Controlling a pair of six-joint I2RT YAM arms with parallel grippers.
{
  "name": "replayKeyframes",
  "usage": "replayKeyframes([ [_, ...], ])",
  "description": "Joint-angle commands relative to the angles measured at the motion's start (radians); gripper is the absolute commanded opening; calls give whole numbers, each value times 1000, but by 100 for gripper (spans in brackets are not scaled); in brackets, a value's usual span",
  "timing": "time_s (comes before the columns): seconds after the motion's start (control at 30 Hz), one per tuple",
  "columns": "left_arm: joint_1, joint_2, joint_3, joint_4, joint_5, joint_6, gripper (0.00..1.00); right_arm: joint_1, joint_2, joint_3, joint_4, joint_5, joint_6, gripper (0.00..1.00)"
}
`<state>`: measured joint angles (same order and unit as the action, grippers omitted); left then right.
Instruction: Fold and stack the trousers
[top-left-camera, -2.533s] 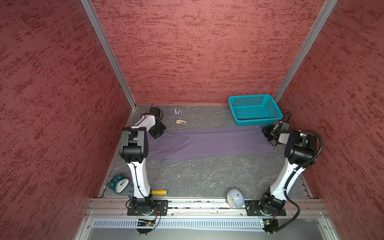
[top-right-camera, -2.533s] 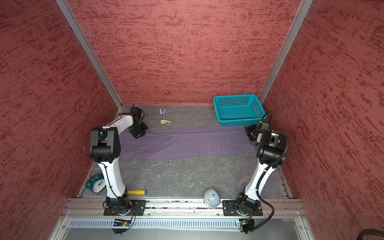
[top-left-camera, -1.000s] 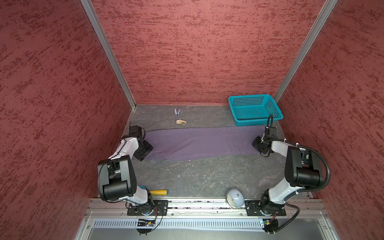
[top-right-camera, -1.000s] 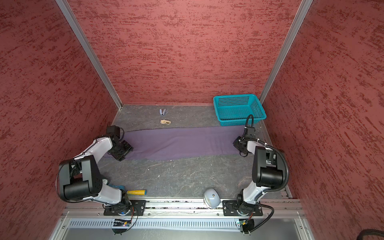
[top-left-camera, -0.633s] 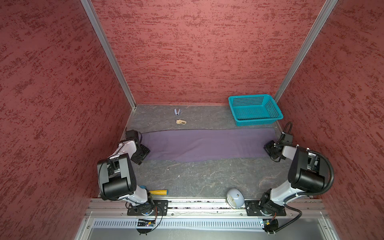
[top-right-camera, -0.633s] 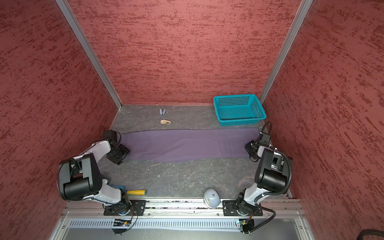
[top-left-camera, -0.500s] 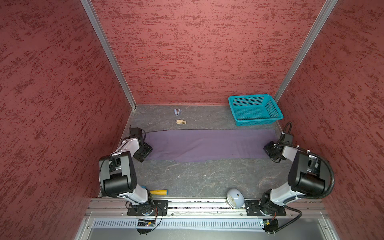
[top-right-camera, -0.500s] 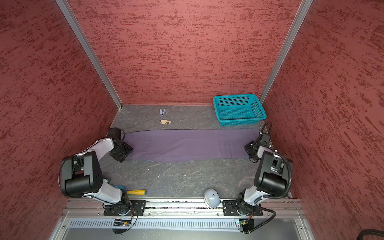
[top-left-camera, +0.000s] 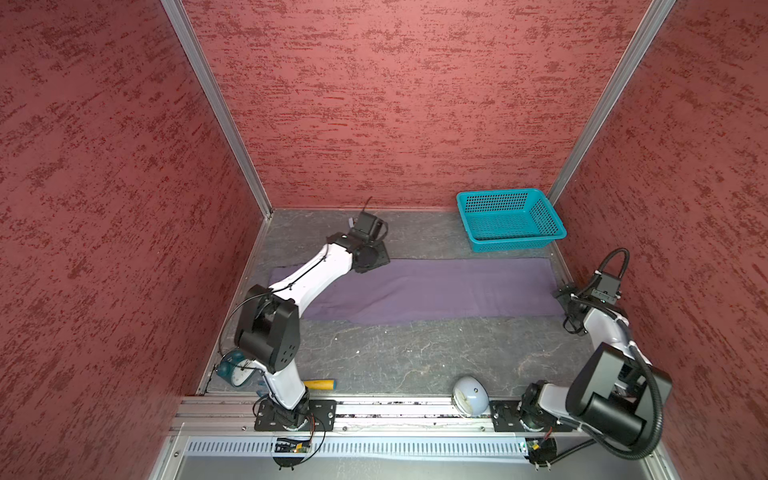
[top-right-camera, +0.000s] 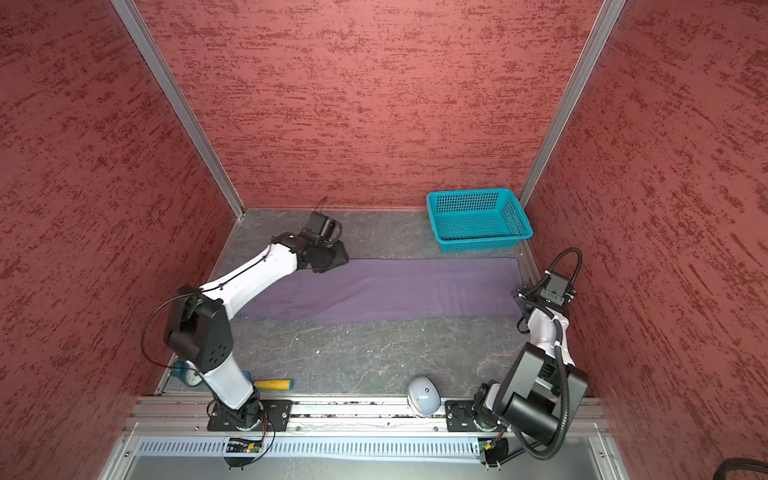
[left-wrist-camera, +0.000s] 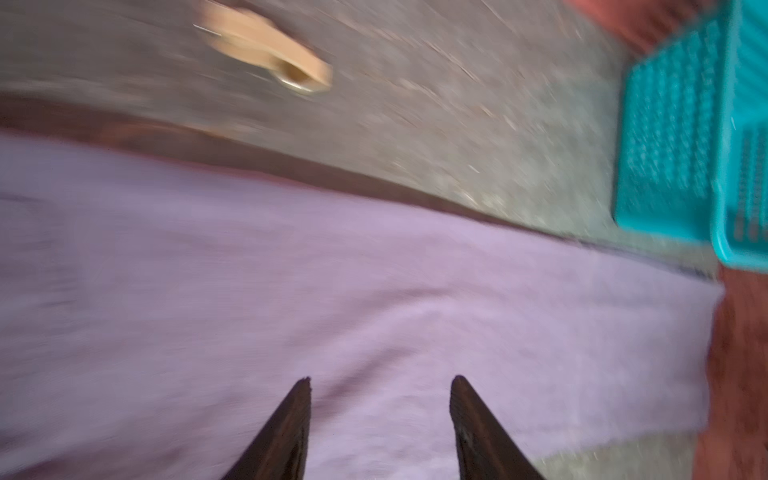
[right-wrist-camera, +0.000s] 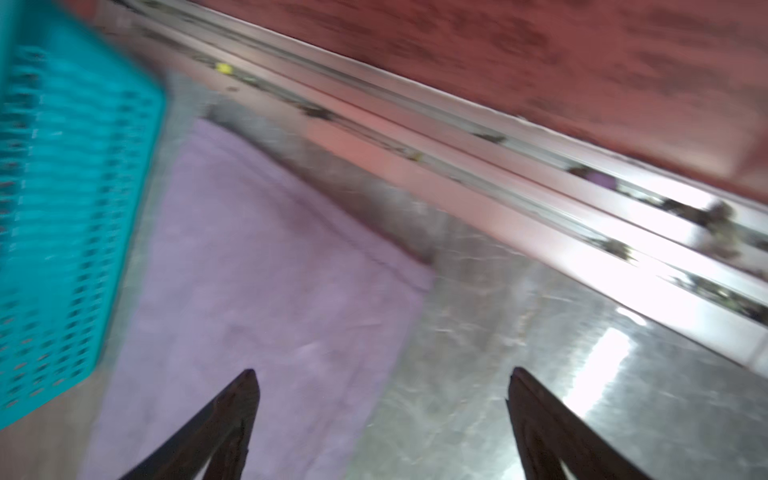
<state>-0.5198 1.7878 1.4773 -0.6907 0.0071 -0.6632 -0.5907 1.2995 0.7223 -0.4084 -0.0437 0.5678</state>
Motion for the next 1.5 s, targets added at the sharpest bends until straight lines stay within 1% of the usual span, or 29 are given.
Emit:
replayKeyframes([
  [0.0, -85, 118, 93, -28, 53, 20, 54, -11, 46, -1, -4, -8, 9, 98],
  [0.07, -128, 177, 154, -28, 83, 22, 54, -11, 69, 6, 18, -19, 7, 97],
  [0.2, -193, 284, 269, -35, 125, 21, 54, -11, 116, 23, 53, -27, 9, 91],
  [0.4, -236, 418, 413, -73, 161, 23, 54, -11, 230, 45, 91, -80, 10, 80],
  [0.5, -244, 462, 450, -86, 169, 21, 54, -9, 274, 67, 99, -84, -4, 75],
  [0.63, -246, 495, 457, -85, 167, 3, 54, 6, 342, 125, 69, -60, -36, 67],
  [0.77, -247, 527, 457, -78, 179, -17, 54, 32, 439, 192, 42, -74, -54, 57],
  [0.83, -247, 542, 457, -76, 187, -22, 54, 46, 471, 216, 50, -90, -52, 48],
  [0.9, -245, 558, 460, -78, 193, -22, 54, 57, 497, 237, 56, -102, -49, 32],
  [0.93, -244, 562, 460, -80, 193, -23, 54, 57, 505, 245, 58, -104, -47, 23],
  [0.97, -243, 567, 460, -81, 195, -22, 54, 88, 509, 250, 63, -107, -42, 11],
  [1.0, -242, 573, 461, -80, 198, -25, 54, 89, 506, 250, 75, -108, -32, 3],
  [1.03, -240, 576, 461, -79, 199, -26, 54, 91, 500, 245, 89, -110, -23, 0],
  [1.17, -236, 586, 461, -80, 203, -27, 54, 90, 442, 222, 142, -100, -1, 0],
  [1.33, -226, 580, 468, -80, 205, -31, 54, 91, 327, 192, 226, -144, 4, 0],
  [1.47, -215, 560, 470, -82, 199, -29, 54, 93, 250, 198, 237, -178, -10, 0],
])
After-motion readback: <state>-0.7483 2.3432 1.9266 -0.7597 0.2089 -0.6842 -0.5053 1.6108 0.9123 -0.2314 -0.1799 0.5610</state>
